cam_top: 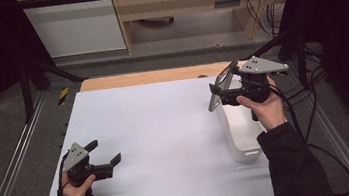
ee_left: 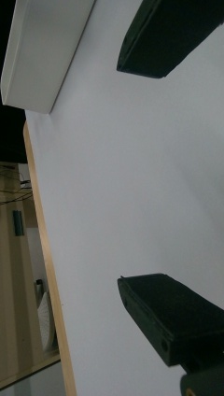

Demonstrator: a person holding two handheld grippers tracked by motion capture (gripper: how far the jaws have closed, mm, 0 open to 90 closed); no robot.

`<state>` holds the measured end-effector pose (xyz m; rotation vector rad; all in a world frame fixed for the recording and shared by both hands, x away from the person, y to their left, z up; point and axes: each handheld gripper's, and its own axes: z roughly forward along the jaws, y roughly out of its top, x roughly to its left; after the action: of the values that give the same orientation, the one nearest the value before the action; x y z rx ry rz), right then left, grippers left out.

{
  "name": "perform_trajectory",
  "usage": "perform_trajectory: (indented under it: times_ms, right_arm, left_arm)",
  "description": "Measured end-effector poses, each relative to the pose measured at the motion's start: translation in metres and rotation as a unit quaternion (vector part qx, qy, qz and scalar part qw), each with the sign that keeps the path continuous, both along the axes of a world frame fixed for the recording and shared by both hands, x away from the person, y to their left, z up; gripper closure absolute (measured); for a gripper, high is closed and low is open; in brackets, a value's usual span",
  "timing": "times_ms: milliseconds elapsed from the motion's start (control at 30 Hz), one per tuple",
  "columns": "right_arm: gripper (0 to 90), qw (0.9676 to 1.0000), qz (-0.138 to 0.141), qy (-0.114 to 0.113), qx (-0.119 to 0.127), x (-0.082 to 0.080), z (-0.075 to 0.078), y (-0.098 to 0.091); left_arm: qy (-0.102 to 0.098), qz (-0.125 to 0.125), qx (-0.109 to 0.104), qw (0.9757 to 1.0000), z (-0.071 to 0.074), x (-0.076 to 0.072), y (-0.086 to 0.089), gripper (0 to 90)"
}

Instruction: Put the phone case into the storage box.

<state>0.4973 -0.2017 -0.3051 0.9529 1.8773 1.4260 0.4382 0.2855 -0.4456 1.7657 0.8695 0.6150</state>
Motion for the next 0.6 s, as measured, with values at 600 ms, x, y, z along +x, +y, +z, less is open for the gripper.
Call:
perform_trajectory:
  times_ms: [600]
  right_arm:
    - [11.8,0.9976,-0.069,0.007,0.001,0.022,0.002,-0.014]
  left_arm:
    - [0.004,-0.004,0.003,1.0000,-0.003,0.001,-0.001,0.0]
